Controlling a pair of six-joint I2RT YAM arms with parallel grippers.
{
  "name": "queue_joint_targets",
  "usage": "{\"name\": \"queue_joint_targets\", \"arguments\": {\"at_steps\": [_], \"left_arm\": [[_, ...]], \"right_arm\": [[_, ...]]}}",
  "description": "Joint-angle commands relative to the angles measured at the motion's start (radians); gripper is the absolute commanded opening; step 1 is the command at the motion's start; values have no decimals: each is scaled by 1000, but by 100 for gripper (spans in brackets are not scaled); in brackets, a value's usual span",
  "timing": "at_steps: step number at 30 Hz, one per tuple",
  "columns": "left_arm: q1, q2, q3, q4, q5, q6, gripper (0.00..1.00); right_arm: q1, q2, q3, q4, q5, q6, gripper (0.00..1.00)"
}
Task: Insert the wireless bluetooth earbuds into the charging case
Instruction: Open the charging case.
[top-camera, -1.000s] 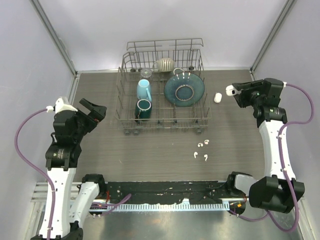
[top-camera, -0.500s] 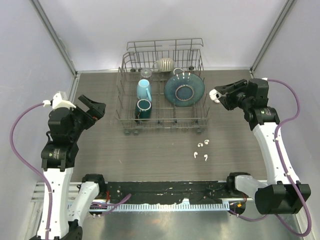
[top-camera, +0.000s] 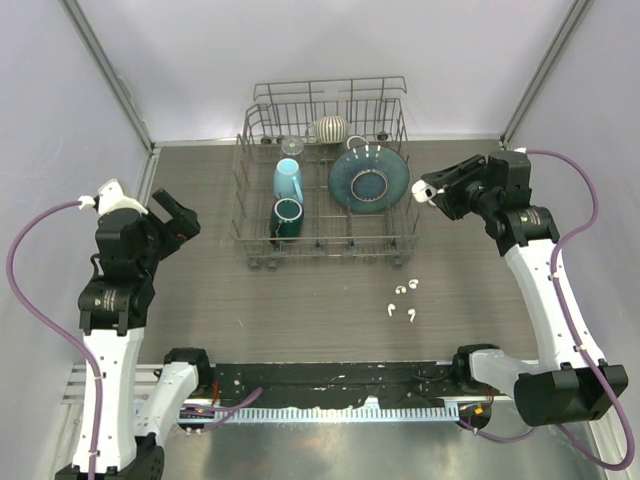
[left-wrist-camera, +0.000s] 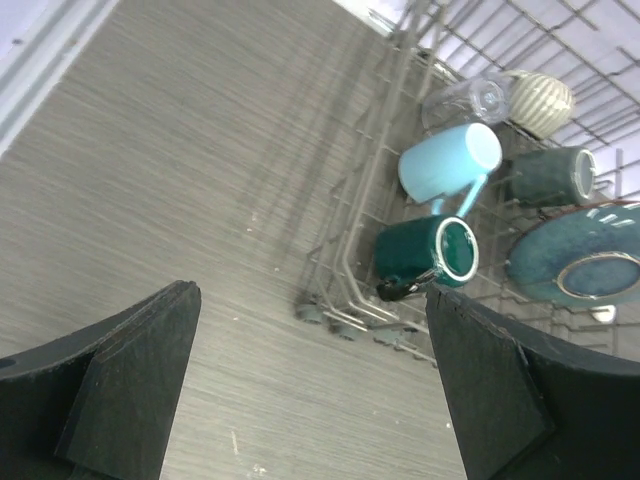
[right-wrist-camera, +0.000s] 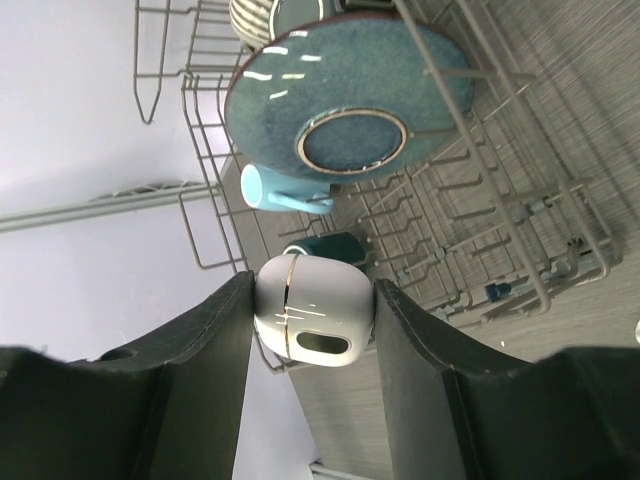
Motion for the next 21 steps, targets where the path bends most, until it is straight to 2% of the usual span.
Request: {"name": "queue_joint_targets", "arguments": {"at_steps": [1,4,5,6,7,11,14,17,19,20,21], "left_arm": [[-1,-69,-95,178,169,-6,100],[-1,-149,-222,328,373,-102,100],[-1,-166,-256,451,410,-136,100],[-1,-182,-287,497,450,-200,100],[-1,-198,-339,546,469,-228,100],[-9,-157,-372,628,542,-276,100],[-81,-137,-373,644,469,-252,100],[-230,-105,-370,663,315,-193,100],[-369,-77,-366,685,233,-163,100],[-456,-43,-366,696,146,-141,100],[-495,-29,-367,712,115,-132,100]], "right_arm": [[70,-7,28,2,15,20,1],[104,-30,-30,46,-10,60,1],[107,-39,-48,63,-21,101,1],[114,-63,-67,98,-27,119,1],[123,-73,-108,118,-34,136,1],[170,-131,-209,218,-19,260,1],[219,-169,-280,324,30,365,1],[253,-171,-295,359,70,417,1],[278,-163,-296,382,77,452,1],[288,-163,-300,396,87,465,1],[308,-165,-300,408,99,481,1]]}}
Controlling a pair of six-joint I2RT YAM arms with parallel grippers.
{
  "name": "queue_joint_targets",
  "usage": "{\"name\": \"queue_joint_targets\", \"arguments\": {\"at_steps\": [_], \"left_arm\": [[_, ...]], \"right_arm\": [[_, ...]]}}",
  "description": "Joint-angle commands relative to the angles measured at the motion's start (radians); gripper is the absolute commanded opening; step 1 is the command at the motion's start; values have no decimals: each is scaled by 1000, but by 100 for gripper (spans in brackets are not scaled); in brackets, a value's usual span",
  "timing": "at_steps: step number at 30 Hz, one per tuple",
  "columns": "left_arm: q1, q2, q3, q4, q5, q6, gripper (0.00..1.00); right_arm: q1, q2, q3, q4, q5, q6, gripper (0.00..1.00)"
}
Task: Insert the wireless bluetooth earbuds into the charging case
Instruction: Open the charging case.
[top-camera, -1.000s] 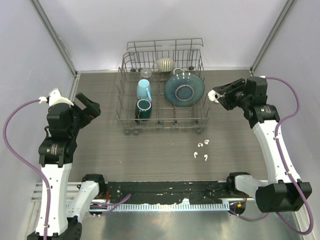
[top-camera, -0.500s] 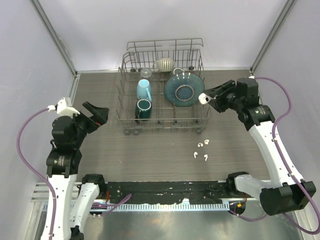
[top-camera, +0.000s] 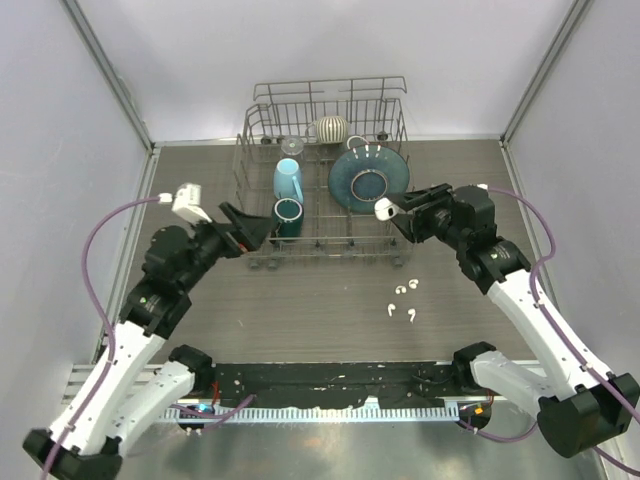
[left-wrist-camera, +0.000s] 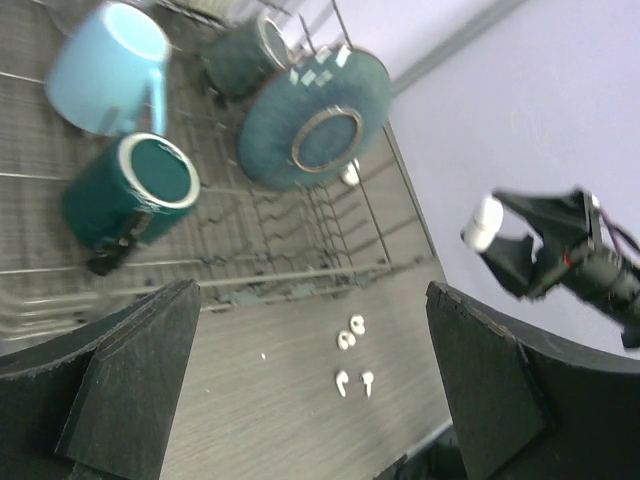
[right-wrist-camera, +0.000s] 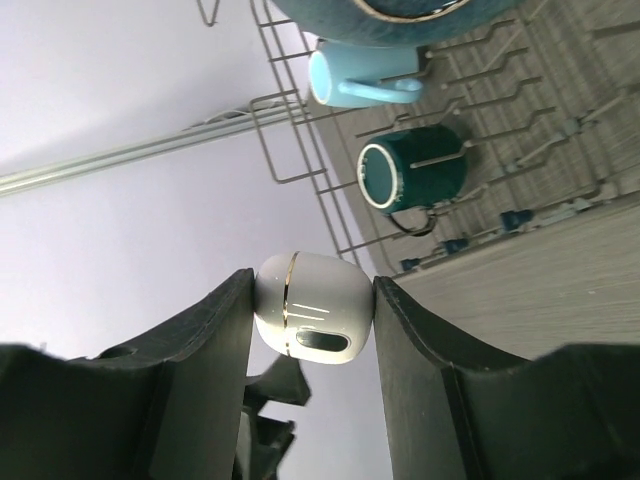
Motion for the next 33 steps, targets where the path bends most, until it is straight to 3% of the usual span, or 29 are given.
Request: {"name": "queue_joint_targets", "arguments": {"at_steps": [1,11,18,22,26,33], "left_arm": [[-218,72,-4,167,-232,78,100],[-506,310,4,512,-470,194,100],[-537,410,19,657,-433,216,99],[-535,445,51,674,-377,249,97],[-535,479,78,686,-324,259,87],[-535,539,130,662,-240,250,84]], "right_arm": [[63,-15,2,149,83,145,1],[242,14,-26,226,238,317,1],[287,77,0,253,223,342,1],[293,105,3,269,199,344,1],[295,114,2,285,180,347,1],[295,112,4,296,172,351,1]]}}
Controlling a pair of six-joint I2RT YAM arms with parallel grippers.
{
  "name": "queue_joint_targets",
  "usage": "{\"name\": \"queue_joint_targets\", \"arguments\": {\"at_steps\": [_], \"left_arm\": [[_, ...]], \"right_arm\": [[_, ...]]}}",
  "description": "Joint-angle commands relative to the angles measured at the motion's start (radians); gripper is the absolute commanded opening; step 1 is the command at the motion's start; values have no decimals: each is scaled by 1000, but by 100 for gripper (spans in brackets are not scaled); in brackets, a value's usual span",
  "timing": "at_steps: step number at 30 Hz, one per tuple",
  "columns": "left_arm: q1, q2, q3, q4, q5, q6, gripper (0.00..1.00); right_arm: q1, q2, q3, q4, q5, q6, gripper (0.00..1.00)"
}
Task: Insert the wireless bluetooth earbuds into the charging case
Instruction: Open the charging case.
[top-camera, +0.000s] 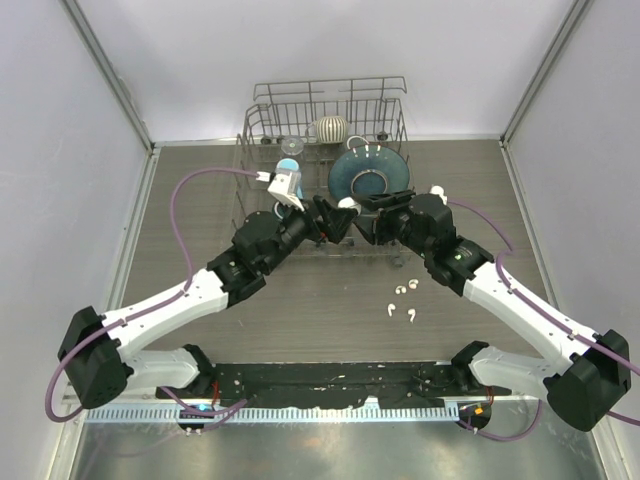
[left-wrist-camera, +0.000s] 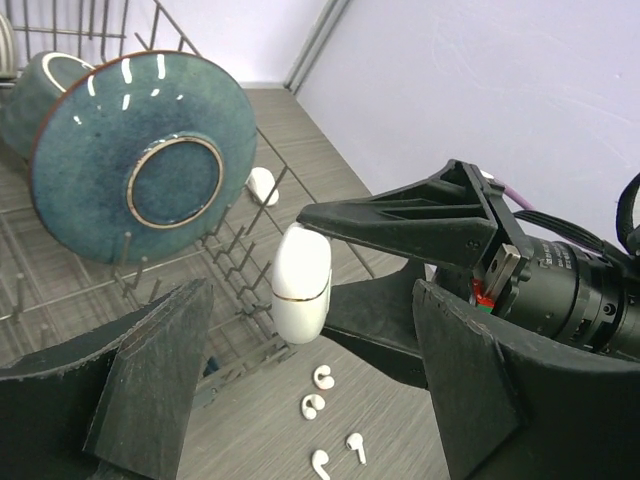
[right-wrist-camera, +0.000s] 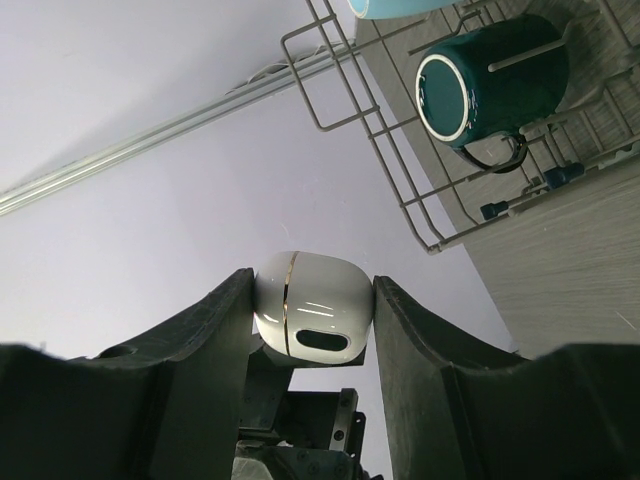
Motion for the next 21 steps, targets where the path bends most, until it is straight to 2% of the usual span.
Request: {"name": "queue_joint_targets", "arguments": {"at_steps": [1,11,21], "left_arm": [[-2,22,48,52,66,13,84],[-2,63,60,61,101,3,65],[-4,91,76,70,86,26,56]], "right_arm": [[6,-9,34,60,-5,12,1],[5,-18,34,63,-14,14,1],[5,-24,34,64,-23,11,1]]}}
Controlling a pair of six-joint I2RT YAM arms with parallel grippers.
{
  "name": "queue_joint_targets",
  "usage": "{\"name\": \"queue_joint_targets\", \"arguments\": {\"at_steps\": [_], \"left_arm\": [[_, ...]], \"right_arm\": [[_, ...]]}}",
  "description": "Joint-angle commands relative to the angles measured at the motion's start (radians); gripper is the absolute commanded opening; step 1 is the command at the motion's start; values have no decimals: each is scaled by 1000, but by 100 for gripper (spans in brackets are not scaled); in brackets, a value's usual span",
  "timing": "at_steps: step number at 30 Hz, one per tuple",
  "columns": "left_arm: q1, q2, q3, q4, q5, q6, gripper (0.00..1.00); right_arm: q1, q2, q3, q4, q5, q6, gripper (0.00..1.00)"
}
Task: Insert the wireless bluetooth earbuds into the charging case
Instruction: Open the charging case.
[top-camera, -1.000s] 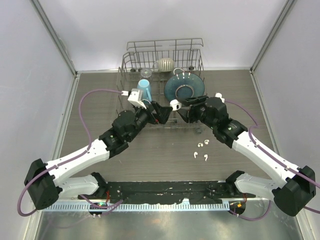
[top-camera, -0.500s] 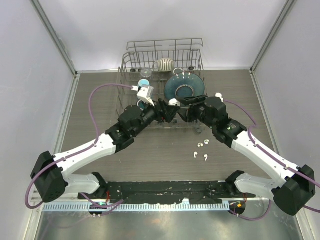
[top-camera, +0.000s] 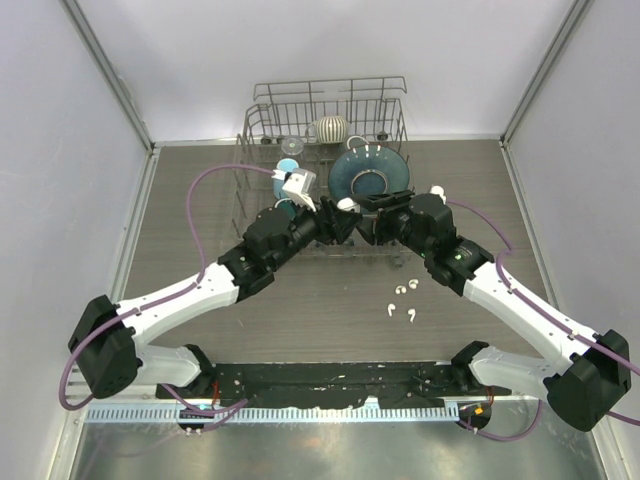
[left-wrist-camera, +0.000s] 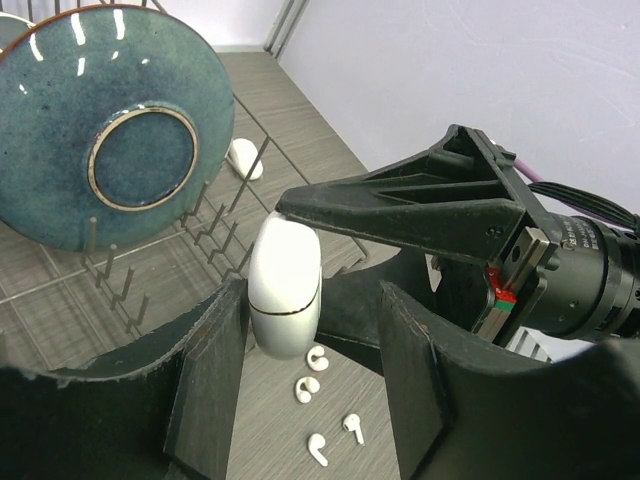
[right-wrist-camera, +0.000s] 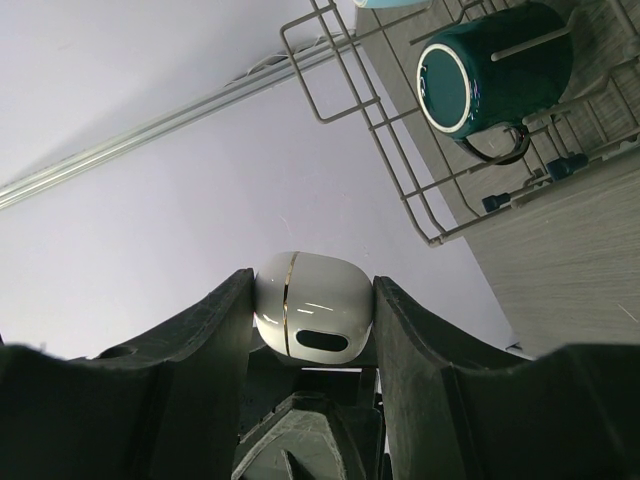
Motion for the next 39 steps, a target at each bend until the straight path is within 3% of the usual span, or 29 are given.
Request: {"name": "queue_joint_targets", "arguments": {"at_steps": [1,11,12,13,15,18,19,21,22,24,25,30,32,37,39], "left_arm": [[-3,7,47,70,-5,29,54],[-4,26,55,65,-1,29,33],[-4,24,53,65,-1,29,29],[-4,24,53,59,-4,31,14],[-3,24,62,45,-11,42,0],[-2,14,66,24,-20,60,0],[-2,9,64,24,-21,65,0],[-3,-6,55,19,-25,85,0],[-4,-13,52,14,-27,91,0],[-1,-29,41,1,-25,117,0],[-1,-48,36,-18,-28,129,0],[16,-141,-29,-33,25,216,0],[42,-190,-49,-64,115,264,0],[125,-270,-108,-56,258,315,0],[169,-281,-108,-67,367,312,0]], "right_arm": [[5,-25,34,61,-2,9,1],[6,-29,31,70,-2,9,1],[5,-25,31,72,-2,6,1],[5,-27,31,76,-2,1,1],[3,-27,26,90,-2,-14,1],[-6,-15,8,90,-72,-50,11],[-11,-10,3,102,-93,-50,25],[-17,5,2,154,-155,-105,39],[-29,10,11,165,-172,-137,51],[-43,8,32,170,-202,-244,59],[-64,5,42,168,-215,-278,84],[-141,10,88,93,-340,-503,87],[-173,33,100,79,-445,-545,88],[-183,54,69,114,-597,-506,88],[-183,45,34,249,-664,-464,88]]}}
